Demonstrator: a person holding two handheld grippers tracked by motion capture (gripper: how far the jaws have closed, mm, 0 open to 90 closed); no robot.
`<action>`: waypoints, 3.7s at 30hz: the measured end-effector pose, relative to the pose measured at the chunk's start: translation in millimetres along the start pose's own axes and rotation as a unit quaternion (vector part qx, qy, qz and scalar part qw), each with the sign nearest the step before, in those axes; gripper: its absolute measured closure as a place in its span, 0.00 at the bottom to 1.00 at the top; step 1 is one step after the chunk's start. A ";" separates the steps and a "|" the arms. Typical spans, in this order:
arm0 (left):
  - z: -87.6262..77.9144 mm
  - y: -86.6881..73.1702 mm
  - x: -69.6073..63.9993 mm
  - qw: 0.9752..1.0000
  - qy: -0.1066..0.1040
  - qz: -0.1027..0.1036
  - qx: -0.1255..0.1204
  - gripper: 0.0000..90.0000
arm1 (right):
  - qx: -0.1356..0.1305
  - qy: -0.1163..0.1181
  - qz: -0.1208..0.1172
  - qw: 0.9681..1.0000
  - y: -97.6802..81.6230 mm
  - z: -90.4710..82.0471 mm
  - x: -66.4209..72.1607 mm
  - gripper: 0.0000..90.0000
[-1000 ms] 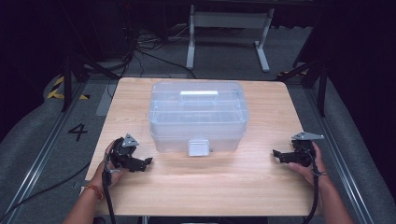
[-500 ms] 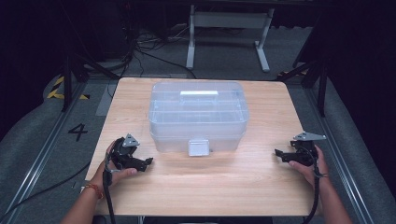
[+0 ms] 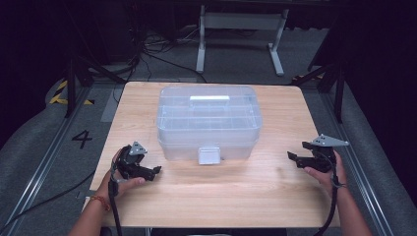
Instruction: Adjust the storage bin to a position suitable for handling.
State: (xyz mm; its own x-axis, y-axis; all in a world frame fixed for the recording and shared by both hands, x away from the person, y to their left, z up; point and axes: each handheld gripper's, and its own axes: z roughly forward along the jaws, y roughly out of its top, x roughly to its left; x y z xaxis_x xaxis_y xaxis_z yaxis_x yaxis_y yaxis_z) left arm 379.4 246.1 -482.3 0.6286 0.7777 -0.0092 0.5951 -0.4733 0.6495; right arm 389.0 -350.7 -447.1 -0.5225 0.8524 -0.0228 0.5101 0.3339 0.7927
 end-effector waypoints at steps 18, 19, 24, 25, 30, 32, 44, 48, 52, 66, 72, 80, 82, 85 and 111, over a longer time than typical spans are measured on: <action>-0.9 -1.0 -0.1 1.000 -0.001 0.006 0.000 0.01 | -0.031 0.021 -0.040 0.999 23.9 -14.1 20.6 0.33; -1.2 -1.2 0.0 1.000 0.000 0.008 0.000 0.01 | -0.036 0.021 -0.048 0.998 29.7 -17.1 24.0 0.33; -1.0 -1.3 -0.5 1.000 -0.001 0.005 -0.001 0.01 | -0.049 0.026 -0.064 0.996 41.6 -24.5 29.7 0.34; -1.0 -1.3 -0.3 1.000 -0.001 0.006 -0.002 0.01 | -0.050 0.025 -0.067 0.996 43.9 -25.7 30.5 0.34; -1.0 -1.3 -0.3 1.000 -0.001 0.006 -0.002 0.00 | -0.058 0.027 -0.068 0.996 53.3 -29.2 29.5 0.34; -1.0 -1.3 -0.5 1.000 -0.001 0.005 -0.001 0.01 | -0.062 0.027 -0.067 0.995 56.3 -30.1 28.9 0.34; -1.0 -1.3 -0.3 1.000 0.000 0.006 -0.002 0.01 | -0.080 0.032 -0.078 0.993 78.8 -31.7 34.3 0.34; -1.0 -1.3 -0.3 1.000 -0.001 0.006 -0.002 0.01 | -0.083 0.032 -0.085 0.992 86.2 -31.4 37.3 0.34; -1.0 -1.3 -0.4 1.000 -0.001 0.005 -0.001 0.00 | -0.089 0.032 -0.088 0.992 94.7 -32.5 40.1 0.34; -1.1 -1.4 -0.6 1.000 -0.001 0.004 -0.001 0.01 | -0.105 0.034 -0.094 0.989 114.6 -32.5 45.1 0.35; -1.0 -1.3 -0.5 1.000 -0.001 0.005 -0.001 0.00 | -0.109 0.037 -0.096 0.989 124.0 -29.5 47.8 0.36; -0.9 -1.4 -0.8 1.000 -0.002 0.003 -0.001 0.01 | -0.111 0.041 -0.099 0.988 134.1 -25.3 51.4 0.36; -1.0 -1.3 -0.4 1.000 -0.001 0.005 -0.001 0.00 | -0.112 0.040 -0.100 0.988 136.3 -24.2 52.3 0.36; -0.9 -1.4 -0.6 1.000 -0.002 0.004 -0.001 0.00 | -0.114 0.042 -0.101 0.987 139.3 -23.5 53.4 0.36; -1.0 -1.4 -0.5 1.000 -0.001 0.004 -0.001 0.00 | -0.112 0.065 -0.127 0.983 178.4 0.9 81.2 0.37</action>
State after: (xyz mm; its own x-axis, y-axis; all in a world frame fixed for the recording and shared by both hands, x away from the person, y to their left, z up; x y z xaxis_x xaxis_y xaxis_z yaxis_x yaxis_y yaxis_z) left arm 377.8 246.8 -482.5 0.6352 0.7723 -0.0057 0.5884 -0.4791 0.6514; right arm 438.2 -221.5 -308.1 -0.7039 0.6896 -0.1701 0.1970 0.4196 0.8861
